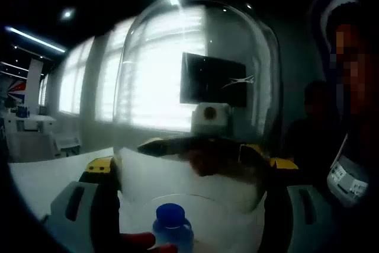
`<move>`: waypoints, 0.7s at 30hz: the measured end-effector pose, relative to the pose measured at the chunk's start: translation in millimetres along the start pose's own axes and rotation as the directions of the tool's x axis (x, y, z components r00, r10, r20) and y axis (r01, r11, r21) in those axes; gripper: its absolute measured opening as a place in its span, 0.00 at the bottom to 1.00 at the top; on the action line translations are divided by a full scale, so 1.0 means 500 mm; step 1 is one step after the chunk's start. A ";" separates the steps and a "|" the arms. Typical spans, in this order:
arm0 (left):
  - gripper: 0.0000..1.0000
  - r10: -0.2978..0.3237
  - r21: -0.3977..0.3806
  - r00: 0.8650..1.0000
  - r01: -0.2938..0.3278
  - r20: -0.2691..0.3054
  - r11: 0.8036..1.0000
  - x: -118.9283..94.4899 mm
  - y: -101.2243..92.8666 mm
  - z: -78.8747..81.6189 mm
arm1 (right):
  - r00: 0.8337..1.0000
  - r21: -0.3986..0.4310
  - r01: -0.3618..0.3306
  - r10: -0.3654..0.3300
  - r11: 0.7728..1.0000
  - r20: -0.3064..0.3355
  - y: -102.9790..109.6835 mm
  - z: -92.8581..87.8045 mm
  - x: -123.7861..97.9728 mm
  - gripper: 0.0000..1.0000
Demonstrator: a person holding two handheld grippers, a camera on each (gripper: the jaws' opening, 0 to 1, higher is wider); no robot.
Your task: Open the cover put in the Mizone put the cover back on
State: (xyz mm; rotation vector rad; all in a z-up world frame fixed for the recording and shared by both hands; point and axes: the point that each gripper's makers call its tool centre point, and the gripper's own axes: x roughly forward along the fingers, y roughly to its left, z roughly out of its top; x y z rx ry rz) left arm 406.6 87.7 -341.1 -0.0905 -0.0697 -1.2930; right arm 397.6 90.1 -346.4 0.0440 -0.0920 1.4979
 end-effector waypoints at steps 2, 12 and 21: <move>0.86 -0.001 -0.007 1.000 0.001 -0.005 1.000 0.003 0.005 -0.013 | 1.000 0.009 0.002 -0.002 1.000 0.003 -0.006 -0.012 -0.004 0.90; 0.86 -0.001 -0.031 1.000 0.000 -0.023 1.000 0.015 0.018 -0.067 | 1.000 0.039 0.008 -0.008 0.999 0.009 -0.025 -0.064 -0.021 0.90; 0.86 0.002 -0.054 1.000 -0.003 -0.027 0.999 0.014 0.029 -0.117 | 1.000 0.064 0.010 -0.011 0.998 0.011 -0.034 -0.114 -0.028 0.90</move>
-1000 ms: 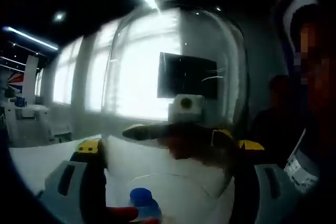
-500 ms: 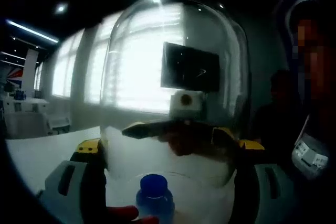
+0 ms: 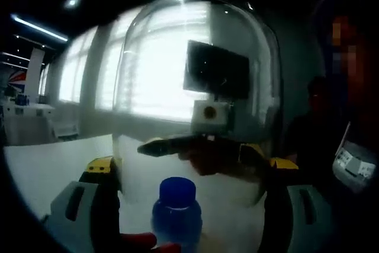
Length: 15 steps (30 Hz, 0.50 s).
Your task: Open the cover put in the Mizone put the cover back on
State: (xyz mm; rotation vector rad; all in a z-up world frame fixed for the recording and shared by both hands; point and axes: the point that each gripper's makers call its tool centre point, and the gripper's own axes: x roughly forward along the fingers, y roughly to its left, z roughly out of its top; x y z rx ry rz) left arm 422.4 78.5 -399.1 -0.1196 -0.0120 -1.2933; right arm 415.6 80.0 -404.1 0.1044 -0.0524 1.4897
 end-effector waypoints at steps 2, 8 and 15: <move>0.86 0.000 -0.009 1.000 0.000 0.006 1.000 -0.001 0.003 -0.010 | 1.000 0.006 0.001 -0.001 1.000 -0.001 -0.002 -0.007 -0.001 0.90; 0.86 -0.001 -0.018 1.000 0.002 0.006 1.000 -0.002 0.009 -0.032 | 1.000 0.013 0.005 -0.005 1.000 -0.004 -0.007 -0.032 -0.004 0.90; 0.86 -0.003 -0.016 1.000 0.002 -0.016 1.000 -0.006 0.009 -0.065 | 1.000 0.016 0.004 -0.004 1.000 -0.004 -0.005 -0.066 -0.007 0.90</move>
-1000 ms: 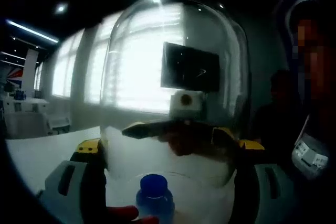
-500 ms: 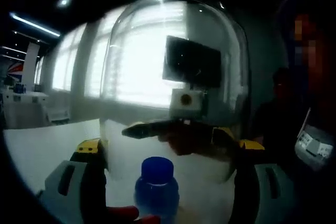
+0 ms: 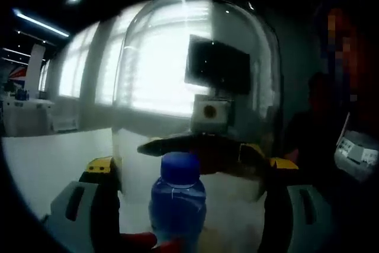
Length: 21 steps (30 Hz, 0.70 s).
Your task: Open the cover put in the Mizone put the cover back on
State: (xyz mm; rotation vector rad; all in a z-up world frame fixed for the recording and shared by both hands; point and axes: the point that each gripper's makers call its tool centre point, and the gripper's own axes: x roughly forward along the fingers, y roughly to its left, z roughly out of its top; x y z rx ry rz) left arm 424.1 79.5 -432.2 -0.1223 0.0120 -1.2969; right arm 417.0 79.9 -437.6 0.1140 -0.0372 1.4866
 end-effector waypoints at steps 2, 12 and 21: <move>0.86 0.001 -0.009 1.000 -0.001 -0.002 1.000 -0.001 0.001 -0.010 | 1.000 0.008 0.001 -0.001 1.000 0.000 0.000 -0.009 -0.001 0.90; 0.86 -0.002 -0.030 1.000 0.002 -0.013 1.000 -0.005 0.014 -0.054 | 1.000 0.026 0.008 -0.007 1.000 -0.009 -0.002 -0.055 -0.002 0.90; 0.86 -0.008 -0.022 1.000 0.007 -0.029 1.000 -0.007 0.015 -0.087 | 1.000 0.015 0.009 -0.008 1.000 -0.025 0.000 -0.089 -0.007 0.90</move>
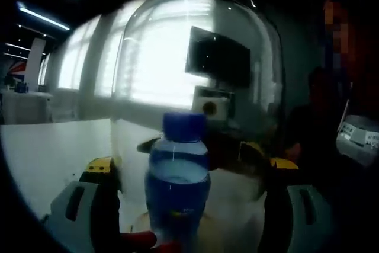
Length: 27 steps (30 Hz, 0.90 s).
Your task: Open the cover put in the Mizone put the cover back on
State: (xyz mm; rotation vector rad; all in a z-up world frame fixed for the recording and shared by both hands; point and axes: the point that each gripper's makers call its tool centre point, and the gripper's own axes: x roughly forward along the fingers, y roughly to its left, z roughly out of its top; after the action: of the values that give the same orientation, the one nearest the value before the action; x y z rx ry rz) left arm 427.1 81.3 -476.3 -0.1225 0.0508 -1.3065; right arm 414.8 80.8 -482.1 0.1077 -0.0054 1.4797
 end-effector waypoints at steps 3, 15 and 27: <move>0.86 -0.003 -0.003 1.000 0.003 0.000 1.000 0.003 0.000 -0.010 | 1.000 0.001 0.004 -0.004 1.000 0.002 0.000 -0.009 -0.006 0.90; 0.86 -0.007 -0.002 1.000 0.007 -0.031 1.000 0.011 0.007 -0.055 | 1.000 0.002 0.003 -0.003 1.000 -0.025 -0.009 -0.052 -0.013 0.90; 0.86 -0.014 -0.007 0.998 0.013 -0.058 1.000 0.016 0.011 -0.089 | 0.999 0.003 0.005 -0.005 1.000 -0.053 -0.016 -0.081 -0.018 0.90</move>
State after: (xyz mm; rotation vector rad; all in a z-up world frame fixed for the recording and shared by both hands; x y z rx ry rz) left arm 429.7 72.3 -521.1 -0.0909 0.1037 -1.3236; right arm 419.2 74.4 -523.6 0.0708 0.0405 1.4776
